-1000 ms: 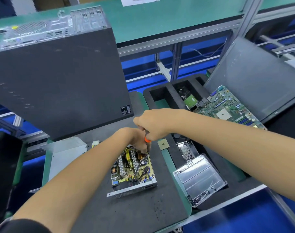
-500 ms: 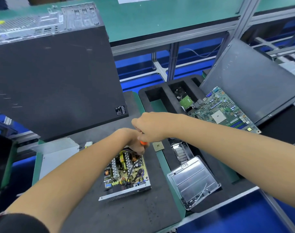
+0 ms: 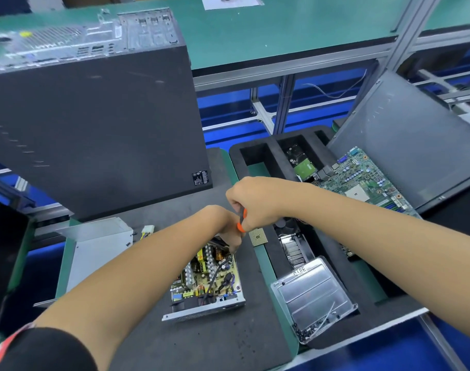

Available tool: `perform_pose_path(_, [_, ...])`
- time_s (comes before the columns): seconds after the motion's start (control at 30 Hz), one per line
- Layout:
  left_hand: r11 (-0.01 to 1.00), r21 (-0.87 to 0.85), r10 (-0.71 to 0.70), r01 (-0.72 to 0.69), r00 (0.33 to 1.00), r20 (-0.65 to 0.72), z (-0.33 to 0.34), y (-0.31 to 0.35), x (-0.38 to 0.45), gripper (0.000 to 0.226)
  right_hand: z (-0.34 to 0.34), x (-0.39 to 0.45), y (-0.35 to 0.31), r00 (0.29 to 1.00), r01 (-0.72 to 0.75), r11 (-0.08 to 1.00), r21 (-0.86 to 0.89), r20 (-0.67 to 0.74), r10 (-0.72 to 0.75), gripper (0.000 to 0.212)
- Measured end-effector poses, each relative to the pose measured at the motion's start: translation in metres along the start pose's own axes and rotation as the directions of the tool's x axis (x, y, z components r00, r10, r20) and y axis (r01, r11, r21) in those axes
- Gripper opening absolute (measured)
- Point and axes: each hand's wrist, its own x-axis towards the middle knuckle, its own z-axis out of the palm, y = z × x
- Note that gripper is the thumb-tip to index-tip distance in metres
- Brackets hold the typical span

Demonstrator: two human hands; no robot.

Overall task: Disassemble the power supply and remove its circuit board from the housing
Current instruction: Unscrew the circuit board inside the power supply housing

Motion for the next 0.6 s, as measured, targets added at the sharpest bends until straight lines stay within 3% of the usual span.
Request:
perform_pose_path(0.1, [1.0, -0.028, -0.001, 0.0, 0.999, -0.046, 0.006, 0.001, 0.002, 0.02, 0.0, 0.001, 0.003, 1.0, 0.0, 0.999, 0.036, -0.014, 0.001, 0.026])
perform_pose_path(0.2, [0.997, 0.08, 0.006, 0.0, 0.997, -0.082, 0.007, 0.007, -0.001, 0.035, -0.004, 0.001, 0.01, 1.0, -0.012, 1.0, 0.021, 0.02, 0.011, 0.028])
perform_pose_path(0.37, [0.988, 0.128, -0.064, 0.089, 0.981, -0.182, 0.007, 0.02, -0.006, 0.026, -0.009, 0.002, 0.017, 0.997, -0.054, 0.998, 0.031, 0.051, 0.053, 0.025])
perform_pose_path(0.6, [0.918, 0.239, -0.146, 0.315, 0.831, -0.537, 0.032, 0.052, -0.003, 0.023, -0.018, 0.003, 0.019, 0.987, -0.149, 0.989, -0.006, 0.059, 0.149, 0.029])
